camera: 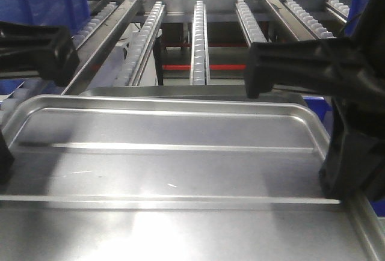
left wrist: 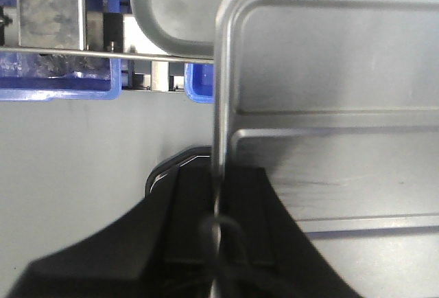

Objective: Grab silver tray and place in blue box
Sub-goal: 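Lift the silver tray with both grippers and pull it toward the robot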

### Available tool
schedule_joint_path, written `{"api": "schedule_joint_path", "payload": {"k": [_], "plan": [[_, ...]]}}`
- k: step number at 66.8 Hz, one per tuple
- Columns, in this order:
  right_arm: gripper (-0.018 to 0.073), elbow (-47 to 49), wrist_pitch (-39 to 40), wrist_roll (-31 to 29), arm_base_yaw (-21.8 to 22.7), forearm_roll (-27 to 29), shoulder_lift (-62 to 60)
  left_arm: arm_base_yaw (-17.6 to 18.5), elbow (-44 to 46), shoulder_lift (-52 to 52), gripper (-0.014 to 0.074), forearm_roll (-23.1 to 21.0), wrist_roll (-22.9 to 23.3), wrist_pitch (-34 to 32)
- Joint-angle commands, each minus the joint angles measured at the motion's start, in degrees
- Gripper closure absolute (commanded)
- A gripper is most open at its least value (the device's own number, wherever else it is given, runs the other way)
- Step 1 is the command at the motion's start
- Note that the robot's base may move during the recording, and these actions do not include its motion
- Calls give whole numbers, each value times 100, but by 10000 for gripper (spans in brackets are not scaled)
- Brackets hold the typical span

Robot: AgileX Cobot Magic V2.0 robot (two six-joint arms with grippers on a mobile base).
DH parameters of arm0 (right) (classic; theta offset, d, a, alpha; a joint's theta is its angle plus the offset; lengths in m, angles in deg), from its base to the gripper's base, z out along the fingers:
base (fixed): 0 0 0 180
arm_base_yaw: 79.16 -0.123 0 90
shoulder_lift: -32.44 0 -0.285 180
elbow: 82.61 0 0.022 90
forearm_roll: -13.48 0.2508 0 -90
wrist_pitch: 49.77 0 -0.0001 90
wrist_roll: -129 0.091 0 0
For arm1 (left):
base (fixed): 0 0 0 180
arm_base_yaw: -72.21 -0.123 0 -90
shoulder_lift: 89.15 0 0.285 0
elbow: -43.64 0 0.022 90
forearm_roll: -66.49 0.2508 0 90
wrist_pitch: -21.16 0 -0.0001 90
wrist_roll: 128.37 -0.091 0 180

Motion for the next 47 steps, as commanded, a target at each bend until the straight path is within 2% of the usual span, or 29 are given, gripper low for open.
{"api": "schedule_joint_path", "payload": {"k": [1,47], "plan": [[507,163,324,44,-31,-166,-152,52,156,114,607,34,38,-159],[507,163,324,44,-31,-166,-152,52,156,114,607,34,38,-159]]}}
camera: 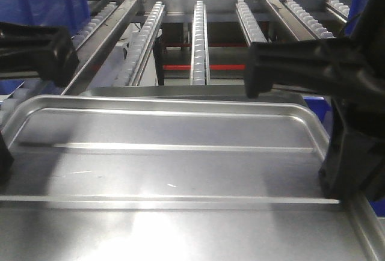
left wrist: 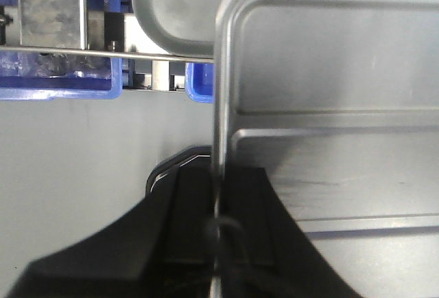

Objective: Grab silver tray and place in blue box
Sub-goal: 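Lift the silver tray with both grippers and pull it toward the robot, then hold the tray level with both grippers while the base turns and drives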

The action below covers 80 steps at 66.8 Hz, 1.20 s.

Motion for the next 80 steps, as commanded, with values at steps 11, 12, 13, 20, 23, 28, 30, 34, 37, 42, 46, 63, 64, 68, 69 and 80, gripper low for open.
{"api": "schedule_joint_path", "payload": {"k": [11,12,13,20,23,28,30,34,37,42,46,63,64,68,69,80], "plan": [[507,163,314,44,-31,-166,-152,52,156,114,607,34,38,-170],[507,163,314,44,-31,-166,-152,52,156,114,607,34,38,-170],[507,163,314,44,-31,-166,-152,52,156,114,607,34,38,-170],[507,163,314,44,-31,-166,-152,52,156,114,607,34,38,-170],[507,163,314,44,-31,-166,-152,52,156,114,607,34,38,-170],[507,163,314,44,-31,-166,-152,52,156,114,607,34,38,-170],[507,163,314,44,-31,-166,-152,52,156,114,607,34,38,-170],[507,163,314,44,-31,-166,-152,52,156,114,607,34,38,-170],[507,163,314,44,-31,-166,-152,52,156,114,607,34,38,-170],[507,163,314,44,-31,-166,-152,52,156,114,607,34,38,-170],[507,163,314,44,-31,-166,-152,52,156,114,607,34,38,-170],[507,163,314,44,-31,-166,-152,52,156,114,607,34,38,-170],[507,163,314,44,-31,-166,-152,52,156,114,607,34,38,-170],[507,163,314,44,-31,-166,-152,52,156,114,607,34,38,-170],[507,163,314,44,-31,-166,-152,52,156,114,607,34,38,-170],[507,163,314,44,-31,-166,-152,52,156,114,607,34,38,-170]]}}
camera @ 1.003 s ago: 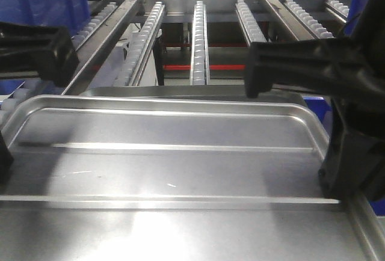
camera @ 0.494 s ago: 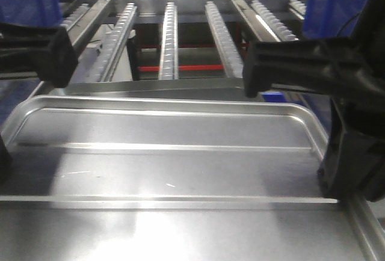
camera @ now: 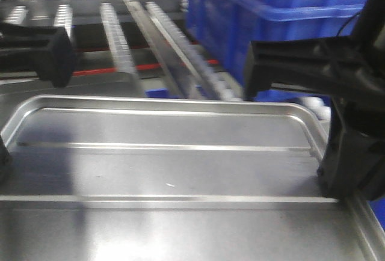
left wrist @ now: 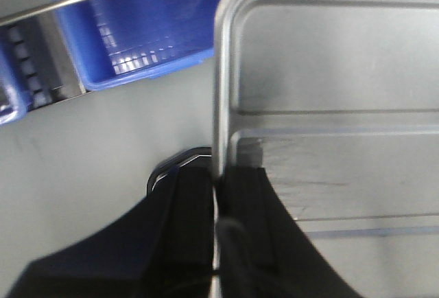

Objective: Grab silver tray and place in blue box
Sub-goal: 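Hold the tray level with both grippers while the base turns and drives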

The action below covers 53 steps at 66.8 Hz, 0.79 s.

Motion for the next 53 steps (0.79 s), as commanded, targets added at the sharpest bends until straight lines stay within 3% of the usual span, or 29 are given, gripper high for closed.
{"api": "schedule_joint_path", "payload": {"k": [1,53], "plan": [[507,163,292,36,-31,-158,-152,52,156,114,607,34,38,-198],[507,163,292,36,-31,-158,-152,52,156,114,607,34,38,-198]]}}
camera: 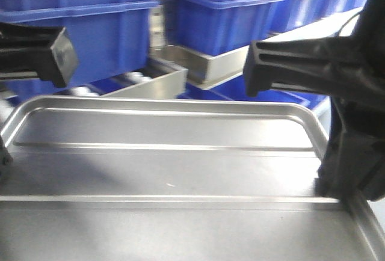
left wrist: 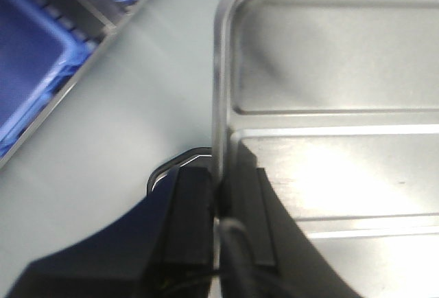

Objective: Grab silver tray and place in blue box
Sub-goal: 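Hold the tray level with both grippers while the base turns and drives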

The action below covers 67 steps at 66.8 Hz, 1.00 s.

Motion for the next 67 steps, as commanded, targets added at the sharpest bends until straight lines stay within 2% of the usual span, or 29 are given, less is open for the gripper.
{"api": "schedule_joint_path", "payload": {"k": [1,67], "plan": [[507,163,292,31,-31,-158,-152,52,156,114,607,34,38,-188],[507,163,292,31,-31,-158,-152,52,156,114,607,34,38,-188]]}}
